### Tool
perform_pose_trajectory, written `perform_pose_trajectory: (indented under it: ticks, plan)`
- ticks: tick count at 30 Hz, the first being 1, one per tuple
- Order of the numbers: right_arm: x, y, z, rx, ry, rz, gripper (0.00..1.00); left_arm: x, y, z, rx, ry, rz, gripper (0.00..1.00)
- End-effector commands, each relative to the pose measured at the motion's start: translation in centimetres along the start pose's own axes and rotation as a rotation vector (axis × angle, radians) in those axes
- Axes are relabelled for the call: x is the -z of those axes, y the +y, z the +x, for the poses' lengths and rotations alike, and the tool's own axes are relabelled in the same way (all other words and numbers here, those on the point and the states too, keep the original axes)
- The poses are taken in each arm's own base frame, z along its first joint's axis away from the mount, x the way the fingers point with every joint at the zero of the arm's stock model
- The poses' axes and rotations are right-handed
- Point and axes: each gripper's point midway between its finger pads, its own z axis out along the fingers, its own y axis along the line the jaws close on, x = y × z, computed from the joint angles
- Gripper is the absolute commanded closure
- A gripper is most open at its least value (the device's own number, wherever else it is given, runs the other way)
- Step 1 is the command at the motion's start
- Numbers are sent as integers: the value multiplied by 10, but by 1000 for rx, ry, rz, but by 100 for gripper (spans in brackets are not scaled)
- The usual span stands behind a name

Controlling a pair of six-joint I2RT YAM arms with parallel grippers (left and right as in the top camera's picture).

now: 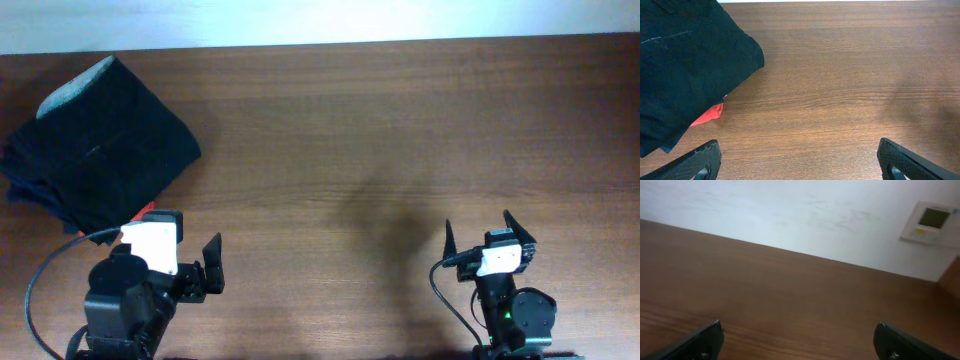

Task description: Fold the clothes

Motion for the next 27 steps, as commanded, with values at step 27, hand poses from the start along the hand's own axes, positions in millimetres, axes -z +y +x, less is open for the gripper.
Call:
perform_pose_trajectory:
  ticks: [27]
  plan:
    - [2,-23,8,-147,21,142,1,0,2,0,7,-3,-11,1]
